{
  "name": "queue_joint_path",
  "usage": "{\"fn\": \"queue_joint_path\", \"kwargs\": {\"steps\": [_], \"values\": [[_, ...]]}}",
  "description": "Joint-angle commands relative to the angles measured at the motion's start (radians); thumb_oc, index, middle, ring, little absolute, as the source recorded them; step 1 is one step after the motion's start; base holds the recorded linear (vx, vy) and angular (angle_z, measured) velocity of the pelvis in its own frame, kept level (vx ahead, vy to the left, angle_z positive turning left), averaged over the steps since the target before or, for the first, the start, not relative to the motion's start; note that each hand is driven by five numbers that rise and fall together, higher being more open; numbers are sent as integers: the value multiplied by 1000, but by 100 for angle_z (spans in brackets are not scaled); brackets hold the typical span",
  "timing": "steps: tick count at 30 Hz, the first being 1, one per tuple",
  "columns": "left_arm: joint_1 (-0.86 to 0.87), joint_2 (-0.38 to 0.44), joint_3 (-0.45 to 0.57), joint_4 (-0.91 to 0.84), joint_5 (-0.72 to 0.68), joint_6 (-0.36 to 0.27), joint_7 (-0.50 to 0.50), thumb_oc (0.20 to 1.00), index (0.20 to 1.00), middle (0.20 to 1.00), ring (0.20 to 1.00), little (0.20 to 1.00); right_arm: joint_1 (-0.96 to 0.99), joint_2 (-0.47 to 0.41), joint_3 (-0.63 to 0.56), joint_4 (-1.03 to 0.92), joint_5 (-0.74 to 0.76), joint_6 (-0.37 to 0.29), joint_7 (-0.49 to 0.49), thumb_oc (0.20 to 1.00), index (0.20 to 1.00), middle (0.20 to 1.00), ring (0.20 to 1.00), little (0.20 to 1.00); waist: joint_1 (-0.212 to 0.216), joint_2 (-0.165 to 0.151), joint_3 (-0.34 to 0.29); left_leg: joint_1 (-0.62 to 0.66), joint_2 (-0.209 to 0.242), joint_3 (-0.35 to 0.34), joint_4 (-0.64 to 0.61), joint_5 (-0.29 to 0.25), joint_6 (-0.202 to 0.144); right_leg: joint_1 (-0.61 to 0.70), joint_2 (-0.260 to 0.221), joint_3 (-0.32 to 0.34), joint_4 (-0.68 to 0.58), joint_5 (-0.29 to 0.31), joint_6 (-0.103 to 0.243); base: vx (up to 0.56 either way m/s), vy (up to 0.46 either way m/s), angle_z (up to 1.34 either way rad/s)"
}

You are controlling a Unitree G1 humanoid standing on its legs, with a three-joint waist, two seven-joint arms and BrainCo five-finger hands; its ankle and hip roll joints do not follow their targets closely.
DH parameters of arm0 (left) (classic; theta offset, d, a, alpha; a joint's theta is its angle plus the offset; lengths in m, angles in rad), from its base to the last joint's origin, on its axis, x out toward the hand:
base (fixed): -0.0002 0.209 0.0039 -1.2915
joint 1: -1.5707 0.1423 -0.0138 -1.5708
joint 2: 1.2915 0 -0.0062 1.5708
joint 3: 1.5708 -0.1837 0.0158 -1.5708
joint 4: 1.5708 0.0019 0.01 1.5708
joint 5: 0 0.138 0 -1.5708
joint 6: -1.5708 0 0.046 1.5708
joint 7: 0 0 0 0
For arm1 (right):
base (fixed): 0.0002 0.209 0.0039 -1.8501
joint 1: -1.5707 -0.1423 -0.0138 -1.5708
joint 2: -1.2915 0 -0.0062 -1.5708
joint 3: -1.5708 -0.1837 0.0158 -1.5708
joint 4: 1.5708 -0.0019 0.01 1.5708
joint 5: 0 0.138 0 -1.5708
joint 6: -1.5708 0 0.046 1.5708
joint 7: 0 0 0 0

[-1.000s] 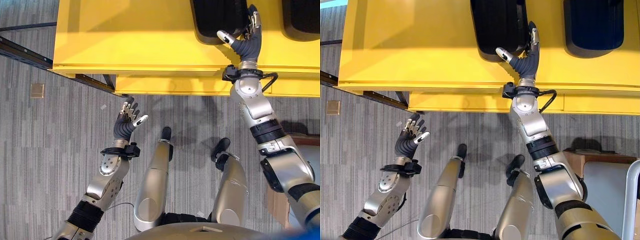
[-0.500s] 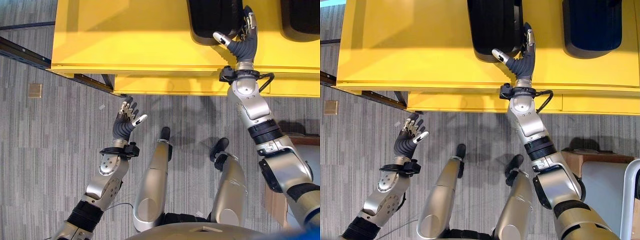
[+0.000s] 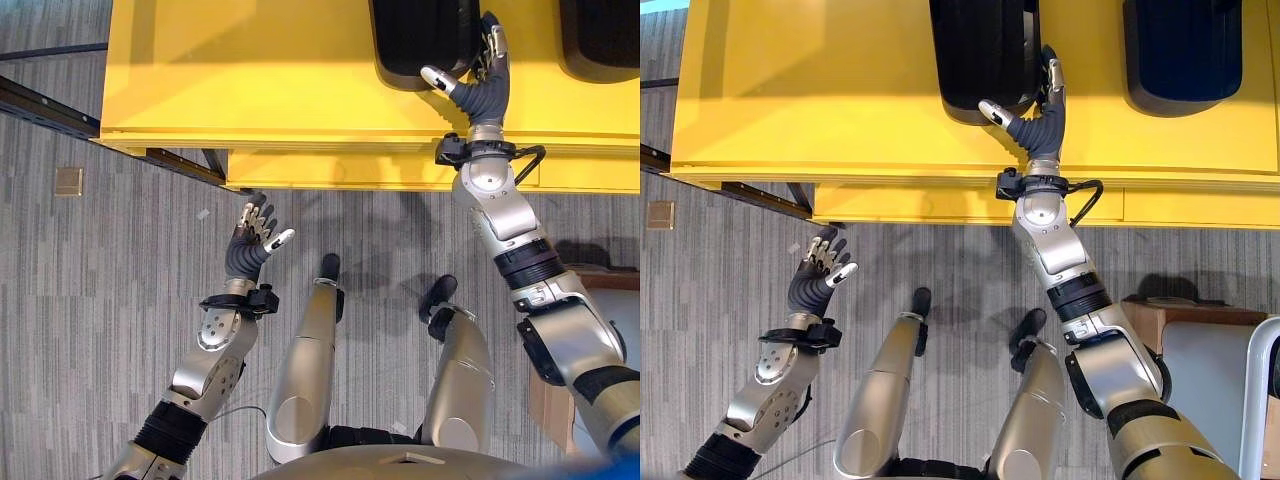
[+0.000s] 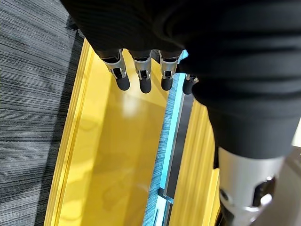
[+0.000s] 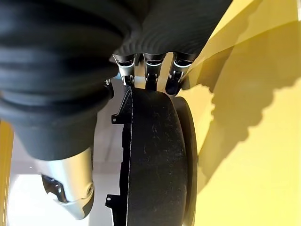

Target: Move parts from the plastic box to the shelf.

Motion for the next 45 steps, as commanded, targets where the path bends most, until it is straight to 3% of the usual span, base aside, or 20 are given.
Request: {"fn": "queue_joint_path", "kwargs": {"steps": [1,37,45], "values": [[40,23,37,-67,33,-42,10,1000,1000,1000,1000,1000,-49,21,17,-34,22,-32,40,1000,1000,1000,1000,1000,33,0,6,-14,22,35,-13,-15,12,109,8,19,131,-171,12,0,0,0],[39,25,35,-60,35,-46,12,1000,1000,1000,1000,1000,-71,64,60,-10,19,-19,63,1000,1000,1000,1000,1000,39,-4,6,-24,21,39,-11,-14,14,98,8,24,133,-167,13,0,0,0],[37,20,36,-60,39,-51,19,1000,1000,1000,1000,1000,-71,48,25,-23,-21,-25,20,1000,1000,1000,1000,1000,36,-4,6,-25,20,40,-10,-16,16,96,9,25,133,-166,13,0,0,0]]}}
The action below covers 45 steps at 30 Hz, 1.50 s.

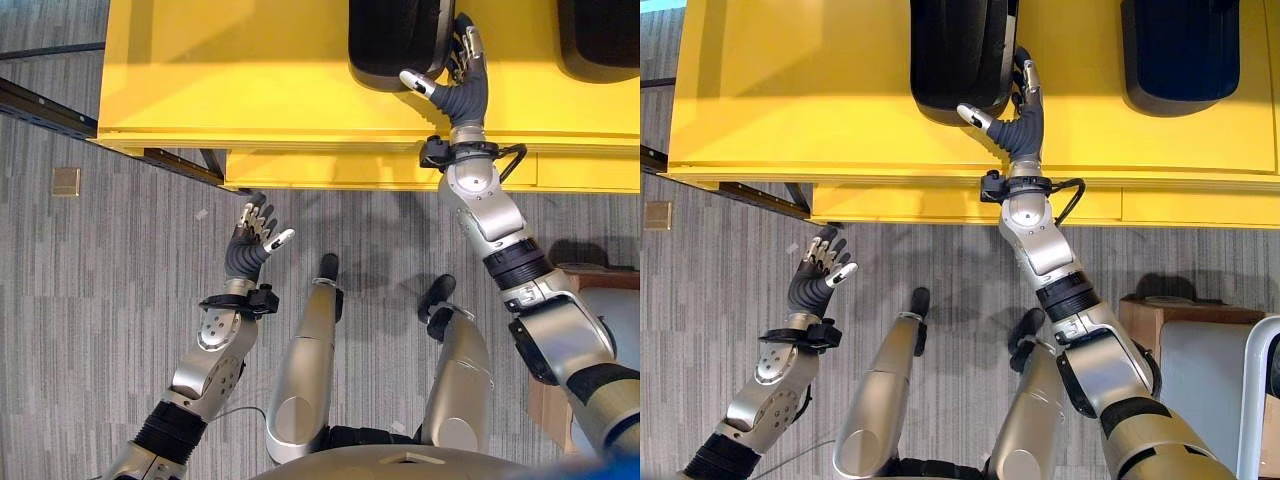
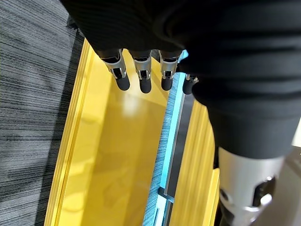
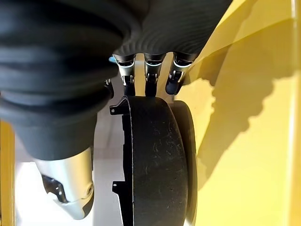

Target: Move parts from the plastic box to the shelf.

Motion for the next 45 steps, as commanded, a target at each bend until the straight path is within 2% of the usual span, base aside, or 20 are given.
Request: {"fn": "queue_joint_path", "kwargs": {"steps": [1,8,16,22,25,28,29,30,32,35,41,43,44,45], "values": [[37,20,35,-60,39,-51,18,1000,1000,1000,1000,1000,-55,8,-12,-24,-26,-25,-11,1000,1000,1000,1000,1000,36,-2,8,-23,16,40,-13,-15,18,97,3,25,136,-166,13,0,0,0],[35,5,36,-63,53,-57,35,1000,1000,1000,1000,1000,4,-18,-111,-165,-114,-53,-97,1000,1000,1000,1000,1000,20,-2,8,-22,17,42,-15,-17,19,93,5,30,139,-170,15,0,0,0],[39,6,27,-69,80,-61,42,1000,1000,1000,1000,1000,66,-17,-157,-354,-253,-75,-159,1000,1000,1000,1000,1000,8,2,8,-27,18,44,-8,-18,20,86,5,36,149,-177,16,0,0,0],[46,6,27,-69,100,-63,44,1000,1000,1000,1000,1000,124,-15,-146,-458,-313,-86,-150,1000,1000,1000,1000,1000,-4,0,8,-27,20,45,-7,-16,20,84,5,39,153,-179,16,0,0,0],[54,3,37,-86,109,-65,45,1000,1000,1000,1000,1000,209,-23,-120,-555,-329,-106,-105,1000,1000,1000,1000,1000,-17,-9,7,-21,24,43,-13,-11,18,84,8,43,152,-178,16,-6,-13,-7],[66,3,44,-87,120,-65,39,1000,1000,1000,1000,1000,256,-68,-92,-614,-395,-109,-74,1000,1000,1000,1000,1000,-25,-16,7,-15,25,43,-18,-9,16,87,11,46,150,-176,16,0,-3,-5],[69,2,46,-87,123,-67,37,1000,1000,1000,1000,1000,271,-86,-79,-631,-428,-107,-69,1000,1000,1000,1000,1000,-28,-18,7,-13,26,44,-18,-9,16,88,12,47,150,-176,17,0,0,0],[75,6,53,-93,138,-71,34,1000,1000,1000,1000,1000,298,-145,-62,-670,-544,-94,-67,1000,1000,1000,1000,1000,-33,-22,7,-9,28,44,-20,-10,15,91,13,49,148,-176,18,0,0,0],[83,9,54,-103,154,-76,35,1000,1000,1000,1000,1000,346,-172,-45,-697,-592,-92,-53,1000,1000,1000,1000,1000,-41,-27,7,-8,30,42,-19,-9,13,94,13,47,144,-174,19,0,0,0],[91,8,52,-104,193,-78,48,1000,1000,1000,1000,1000,408,-229,-11,-718,-833,-28,-77,1000,1000,1000,1000,1000,-51,-32,7,-2,32,41,-25,-12,13,99,15,48,140,-170,25,7,1,-4],[85,0,46,-100,223,-79,68,1000,1000,1000,1000,1000,455,-231,67,-697,-986,16,-50,1000,1000,1000,1000,1000,-58,-39,7,-2,33,38,-29,-12,12,101,16,44,130,-166,30,0,0,0],[76,-12,49,-90,231,-80,76,1000,1000,1000,1000,1000,452,-204,130,-630,-1026,36,-22,1000,1000,1000,1000,1000,-57,-41,7,-3,33,39,-30,-12,11,102,16,43,125,-163,30,0,0,0],[70,-20,43,-82,228,-87,82,1000,1000,1000,1000,1000,444,-195,147,-599,-1059,55,-39,1000,1000,1000,1000,1000,-55,-41,7,-5,32,38,-31,-10,11,103,16,42,123,-161,31,-87,33,-2],[68,-23,44,-76,232,-86,83,1000,1000,1000,1000,1000,438,-187,162,-575,-1064,62,-28,1000,1000,1000,1000,1000,-54,-39,8,-15,32,42,-37,15,16,94,13,32,117,-142,22,-85,29,-4]]}}
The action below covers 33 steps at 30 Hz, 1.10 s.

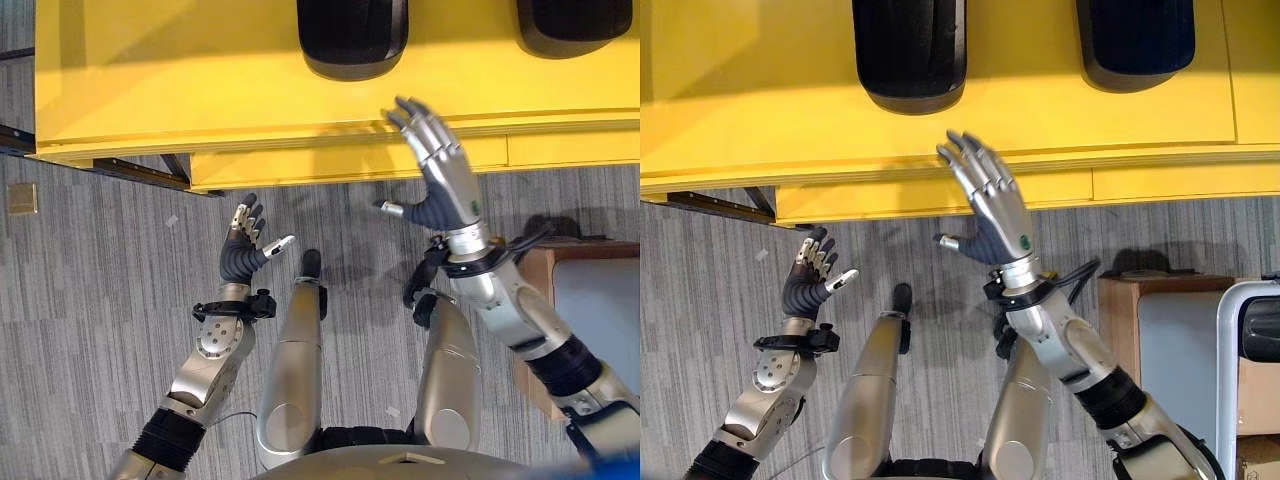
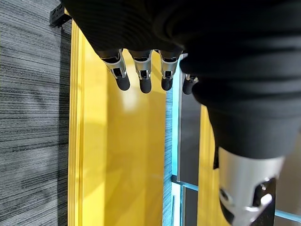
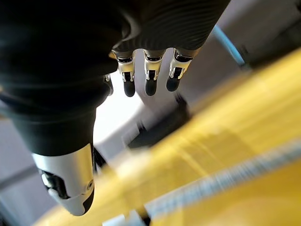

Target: Move parts from the plastic box to the shelf.

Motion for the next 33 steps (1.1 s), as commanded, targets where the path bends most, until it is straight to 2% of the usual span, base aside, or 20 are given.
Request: {"fn": "queue_joint_path", "kwargs": {"steps": [1,2,3,7,8,9,10,12,13,14,15,16,17,19,20,33], "values": [[28,-12,26,-74,38,-63,23,1000,1000,1000,1000,1000,-79,4,-7,-8,-70,21,-28,1000,1000,1000,1000,1000,23,8,-16,-5,8,28,-36,21,17,130,-9,13,110,-144,33,-80,24,-5],[28,-12,27,-73,38,-63,23,1000,1000,1000,1000,1000,-81,5,-5,-5,-70,20,-30,1000,1000,1000,1000,1000,22,8,-16,-5,8,27,-36,21,17,130,-9,12,109,-143,33,64,-20,-4],[25,-18,31,-70,35,-67,25,1000,1000,1000,1000,1000,-97,17,9,24,-86,34,-22,1000,1000,1000,1000,1000,25,7,-17,6,7,23,-35,-1,11,140,-6,20,110,-160,40,67,-24,0],[18,-23,33,-66,31,-73,26,1000,1000,1000,1000,1000,-144,43,39,83,-110,56,-22,1000,1000,1000,1000,1000,32,9,-17,4,6,25,-33,-1,10,140,-7,19,110,-158,39,-6,4,2],[18,-25,35,-67,30,-74,27,1000,1000,1000,1000,1000,-156,53,45,97,-111,61,-25,1000,1000,1000,1000,1000,36,12,-16,-6,6,28,-37,22,16,131,-11,11,107,-141,30,0,0,0],[17,-26,37,-68,27,-74,26,1000,1000,1000,1000,1000,-175,62,51,123,-117,72,-30,1000,1000,1000,1000,1000,40,11,-17,5,6,23,-31,-5,10,141,-9,19,112,-160,38,0,0,0],[17,-26,39,-69,25,-74,26,1000,1000,1000,1000,1000,-187,69,54,137,-118,77,-30,1000,1000,1000,1000,1000,42,11,-17,5,5,23,-31,-5,11,141,-10,19,112,-159,39,58,-25,1],[12,-26,39,-67,22,-77,25,1000,1000,1000,1000,1000,-218,81,58,160,-123,90,-36,1000,1000,1000,1000,1000,46,14,-17,1,3,23,-28,-5,11,139,-10,21,112,-160,38,-46,15,2],[13,-26,39,-65,20,-78,26,1000,1000,1000,1000,1000,-226,86,53,162,-121,94,-43,1000,1000,1000,1000,1000,47,15,-16,-12,2,26,-32,20,17,127,-13,13,108,-140,29,0,0,0],[11,-30,38,-65,16,-76,24,1000,1000,1000,1000,1000,-240,94,49,176,-123,101,-46,1000,1000,1000,1000,1000,50,14,-17,0,1,22,-26,-7,11,136,-10,22,114,-162,36,-84,38,-1],[10,-30,39,-65,15,-76,24,1000,1000,1000,1000,1000,-248,99,43,180,-122,106,-49,1000,1000,1000,1000,1000,51,17,-16,-14,0,26,-30,19,17,125,-13,15,111,-144,26,73,-11,-2],[10,-30,40,-64,14,-76,23,1000,1000,1000,1000,1000,-254,98,42,179,-126,109,-50,1000,1000,1000,1000,1000,52,15,-17,-2,1,23,-26,-6,11,135,-11,23,117,-163,34,0,0,0],[12,-32,40,-64,14,-75,21,1000,1000,1000,1000,1000,-256,99,35,178,-128,112,-56,1000,1000,1000,1000,1000,53,16,-17,-2,1,23,-25,-6,11,134,-11,23,119,-164,34,72,-16,1],[12,-31,40,-66,11,-75,19,1000,1000,1000,1000,1000,-262,101,31,182,-127,114,-57,1000,1000,1000,1000,1000,54,19,-16,-13,2,28,-34,21,16,124,-14,15,113,-144,26,-38,15,1],[11,-32,39,-65,9,-75,18,1000,1000,1000,1000,1000,-267,106,31,188,-122,114,-58,1000,1000,1000,1000,1000,53,16,-17,-2,3,25,-29,-4,10,134,-12,22,118,-164,34,0,0,0],[2,-35,35,-51,-12,-84,8,1000,1000,1000,1000,1000,-346,148,51,403,-104,166,-51,1000,1000,1000,1000,1000,68,29,-17,1,-3,21,-37,-2,10,134,-12,18,127,-170,33,7,-2,1]]}}
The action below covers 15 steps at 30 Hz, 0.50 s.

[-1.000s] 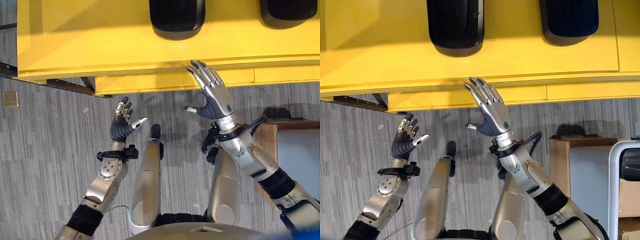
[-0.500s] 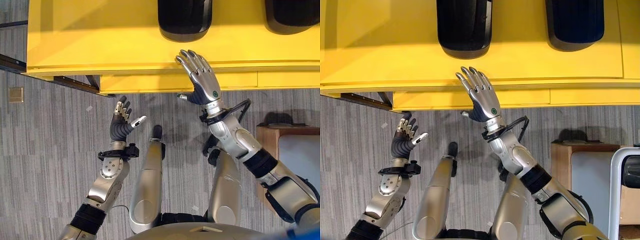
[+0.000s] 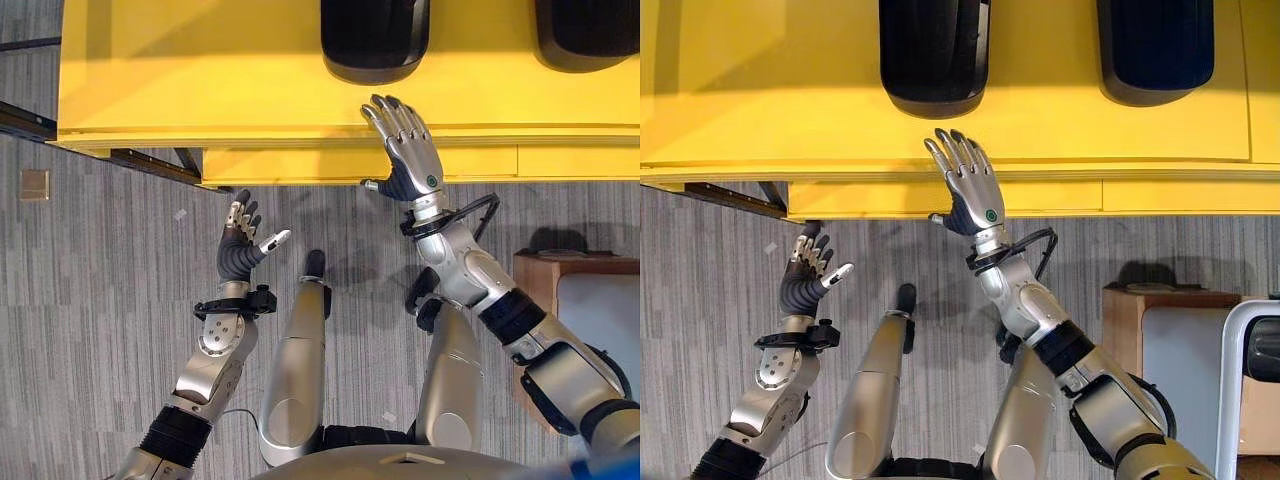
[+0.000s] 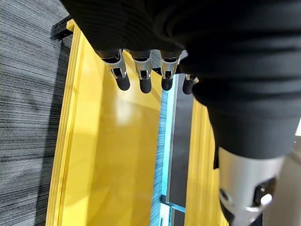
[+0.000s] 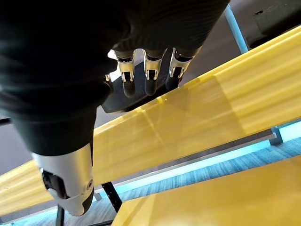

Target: Move parts from the plastic box to the shelf.

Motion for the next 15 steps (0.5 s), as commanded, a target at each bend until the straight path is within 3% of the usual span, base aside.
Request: {"fn": "queue_joint_path", "kwargs": {"steps": [1,15], "values": [[14,3,13,-73,-5,-62,-9,1000,1000,1000,1000,1000,-63,10,-8,33,-2,19,-6,1000,1000,1000,1000,1000,22,30,-17,-17,-3,26,-32,2,17,122,-7,19,102,-147,36,0,0,0],[18,14,16,-71,-23,-66,-26,1000,1000,1000,1000,1000,-147,7,-8,110,7,31,5,1000,1000,1000,1000,1000,42,38,-17,-22,-4,18,-28,2,16,118,-12,15,116,-153,34,3,-3,2]]}}
